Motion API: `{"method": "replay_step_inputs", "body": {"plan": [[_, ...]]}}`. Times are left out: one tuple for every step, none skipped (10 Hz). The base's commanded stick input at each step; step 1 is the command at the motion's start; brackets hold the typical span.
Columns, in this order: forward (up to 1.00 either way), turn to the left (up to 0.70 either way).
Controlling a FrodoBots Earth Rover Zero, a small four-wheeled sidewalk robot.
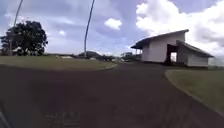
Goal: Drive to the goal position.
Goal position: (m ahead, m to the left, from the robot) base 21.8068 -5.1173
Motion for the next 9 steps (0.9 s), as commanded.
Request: {"method": "replay_step_inputs", "body": {"plan": [[0.70,-0.35],[0.70,-0.34],[0.70,-0.23],[0.70,0.00],[0.70,0.00],[0.70,0.00],[0.70,0.00],[0.70,0.00],[0.70,0.00]]}}
